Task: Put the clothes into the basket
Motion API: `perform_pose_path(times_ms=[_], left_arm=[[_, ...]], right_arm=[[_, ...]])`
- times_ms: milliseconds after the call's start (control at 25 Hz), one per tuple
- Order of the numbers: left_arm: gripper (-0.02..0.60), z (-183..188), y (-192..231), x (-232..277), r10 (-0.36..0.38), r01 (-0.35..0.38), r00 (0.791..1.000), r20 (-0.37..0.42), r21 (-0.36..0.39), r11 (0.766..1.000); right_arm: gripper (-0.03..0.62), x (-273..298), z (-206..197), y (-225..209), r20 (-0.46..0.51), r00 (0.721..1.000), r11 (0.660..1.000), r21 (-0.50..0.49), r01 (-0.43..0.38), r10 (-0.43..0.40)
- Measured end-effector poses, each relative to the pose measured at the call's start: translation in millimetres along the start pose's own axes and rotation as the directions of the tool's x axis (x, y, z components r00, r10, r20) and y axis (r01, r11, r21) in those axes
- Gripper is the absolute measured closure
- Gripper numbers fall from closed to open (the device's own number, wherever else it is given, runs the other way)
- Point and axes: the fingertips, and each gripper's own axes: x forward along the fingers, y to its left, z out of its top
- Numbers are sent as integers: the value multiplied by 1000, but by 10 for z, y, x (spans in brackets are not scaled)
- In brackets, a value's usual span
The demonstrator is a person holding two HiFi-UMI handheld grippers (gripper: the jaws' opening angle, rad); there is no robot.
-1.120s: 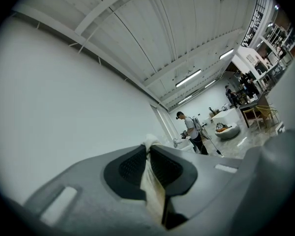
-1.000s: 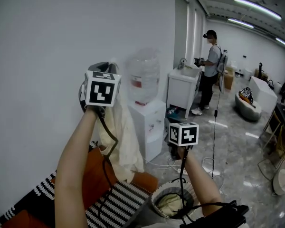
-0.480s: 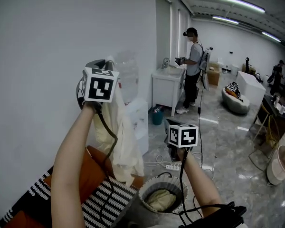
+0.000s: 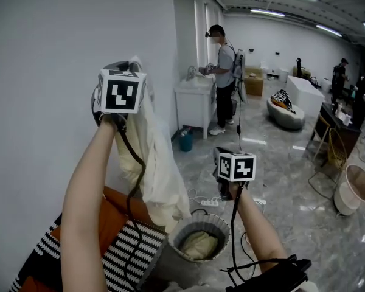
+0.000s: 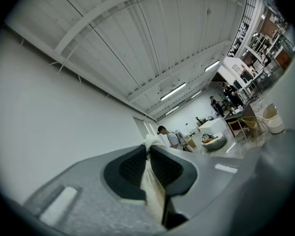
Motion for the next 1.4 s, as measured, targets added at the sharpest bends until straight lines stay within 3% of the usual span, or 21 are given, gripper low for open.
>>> perform_pose_path(times_ms=[240,760,1000,1400], left_arm=[[548,248,-195,-109,-101,101,993,54,0,995],[548,437,-1132,247,-294,306,942,163,-54,951],[548,576,-1427,264,-336,351,923,188,-51,935],[548,377,-1736,277,-388,405,906,170,-76,911]], right_arm=[[591,-406,27,53,7,998,997,44,69,-69],[591,-819,-48,-714,35,965,961,110,254,-259],[591,-976,-97,-1004,34,949,944,125,307,-313],[591,-1137,-317,-1231,6,933,921,166,354,-359]])
